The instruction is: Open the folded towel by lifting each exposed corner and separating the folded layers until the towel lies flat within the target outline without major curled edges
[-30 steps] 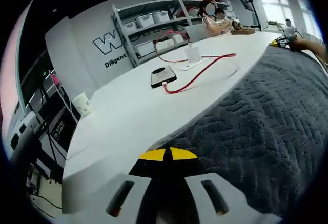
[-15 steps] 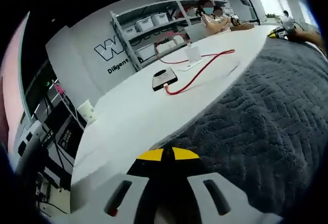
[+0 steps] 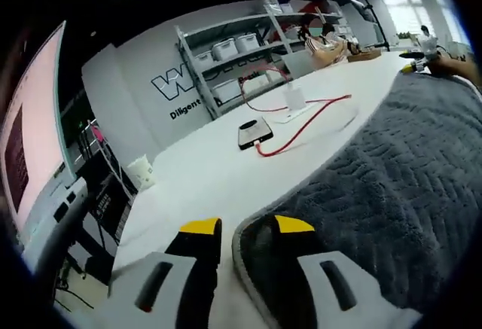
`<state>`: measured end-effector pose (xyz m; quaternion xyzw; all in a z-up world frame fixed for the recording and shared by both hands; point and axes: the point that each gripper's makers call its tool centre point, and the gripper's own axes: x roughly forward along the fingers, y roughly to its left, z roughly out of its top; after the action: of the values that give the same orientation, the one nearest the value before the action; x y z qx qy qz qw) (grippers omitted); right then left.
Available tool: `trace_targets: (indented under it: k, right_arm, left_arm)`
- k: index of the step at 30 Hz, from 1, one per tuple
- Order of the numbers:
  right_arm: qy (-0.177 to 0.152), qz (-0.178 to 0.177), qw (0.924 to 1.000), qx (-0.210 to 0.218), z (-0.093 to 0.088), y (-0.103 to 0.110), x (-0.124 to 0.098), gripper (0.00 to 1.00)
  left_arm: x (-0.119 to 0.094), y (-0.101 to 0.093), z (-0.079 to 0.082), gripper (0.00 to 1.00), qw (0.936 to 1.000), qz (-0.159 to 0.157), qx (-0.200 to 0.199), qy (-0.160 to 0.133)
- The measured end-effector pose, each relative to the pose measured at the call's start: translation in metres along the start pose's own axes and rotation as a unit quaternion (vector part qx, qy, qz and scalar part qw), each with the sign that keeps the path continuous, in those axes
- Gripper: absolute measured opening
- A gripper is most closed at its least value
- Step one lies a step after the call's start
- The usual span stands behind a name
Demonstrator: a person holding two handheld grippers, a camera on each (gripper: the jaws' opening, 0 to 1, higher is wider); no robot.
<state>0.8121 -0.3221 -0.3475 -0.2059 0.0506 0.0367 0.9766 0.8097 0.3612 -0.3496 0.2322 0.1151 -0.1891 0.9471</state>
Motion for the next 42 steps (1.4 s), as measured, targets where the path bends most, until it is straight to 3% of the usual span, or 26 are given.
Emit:
trace_targets:
  k: [2,5,6,8,10,11,13,16,18,21,22,23,25,32,35,36,42]
  right_arm:
    - [-0.019,-0.003,0.9997,0.016,0.005,-0.004,-0.003,0.57]
    - [-0.021,-0.011,0.9987,0.044,0.003,-0.008,-0.004,0.66]
    - [-0.02,-0.009,0.9971,0.072,0.004,-0.003,-0.011,0.71]
    - [-0.055,-0.017,0.9964,0.063,0.017,-0.004,-0.018,0.78]
    - [-0.065,-0.019,0.9955,0.066,0.024,-0.004,-0.023,0.82]
    - [-0.078,-0.017,0.9936,0.081,0.032,-0.004,-0.027,0.86]
    - [-0.091,-0.006,0.99,0.108,0.043,0.0,-0.032,0.91]
    - [-0.123,0.0,0.9843,0.127,0.065,0.006,-0.046,1.0]
    - [-0.123,0.018,0.9819,0.143,0.072,0.017,-0.053,0.99]
    - [-0.107,0.027,0.9833,0.145,0.076,0.032,-0.064,0.99]
    - [-0.091,0.021,0.9877,0.125,0.078,0.038,-0.072,0.99]
    - [-0.102,0.023,0.9874,0.119,0.085,0.044,-0.079,0.99]
    - [-0.14,0.03,0.9821,0.122,0.102,0.052,-0.09,0.99]
    - [-0.126,0.055,0.9839,0.114,0.111,0.08,-0.111,0.99]
    - [-0.124,0.071,0.9794,0.143,0.114,0.088,-0.121,0.99]
    - [-0.133,0.08,0.9758,0.154,0.119,0.093,-0.127,0.99]
    - [-0.141,0.09,0.9742,0.152,0.128,0.109,-0.152,0.99]
  left_arm:
    - [-0.004,0.002,0.005,0.4,0.9999,0.012,-0.001,-0.011]
    - [-0.011,-0.002,0.026,0.6,0.9974,0.014,0.002,-0.071]
    - [-0.013,-0.004,0.032,0.64,0.9959,0.01,0.006,-0.09]
    - [-0.019,-0.002,0.039,0.68,0.9929,0.022,0.007,-0.116]
    - [-0.027,-0.005,0.045,0.69,0.9902,0.02,-0.024,-0.136]
    - [-0.032,-0.007,0.05,0.7,0.9867,0.014,-0.063,-0.149]
    - [-0.039,-0.009,0.055,0.73,0.9827,0.01,-0.094,-0.16]
    - [-0.046,-0.01,0.056,0.86,0.9791,0.016,-0.135,-0.151]
    - [-0.052,-0.014,0.058,0.93,0.9766,0.011,-0.15,-0.153]
    - [-0.059,-0.025,0.067,0.92,0.9719,-0.017,-0.157,-0.175]
    - [-0.064,-0.025,0.071,0.92,0.971,-0.019,-0.147,-0.187]
    - [-0.065,-0.02,0.075,0.94,0.9701,-0.009,-0.135,-0.201]
    - [-0.07,-0.021,0.075,0.98,0.9734,0.0,-0.115,-0.198]
    - [-0.076,-0.024,0.078,0.99,0.974,-0.005,-0.106,-0.2]
    - [-0.082,-0.029,0.08,0.99,0.9751,-0.007,-0.086,-0.204]
    - [-0.086,-0.031,0.082,0.99,0.9744,-0.006,-0.084,-0.208]
    - [-0.112,-0.041,0.093,0.99,0.9673,-0.011,-0.095,-0.235]
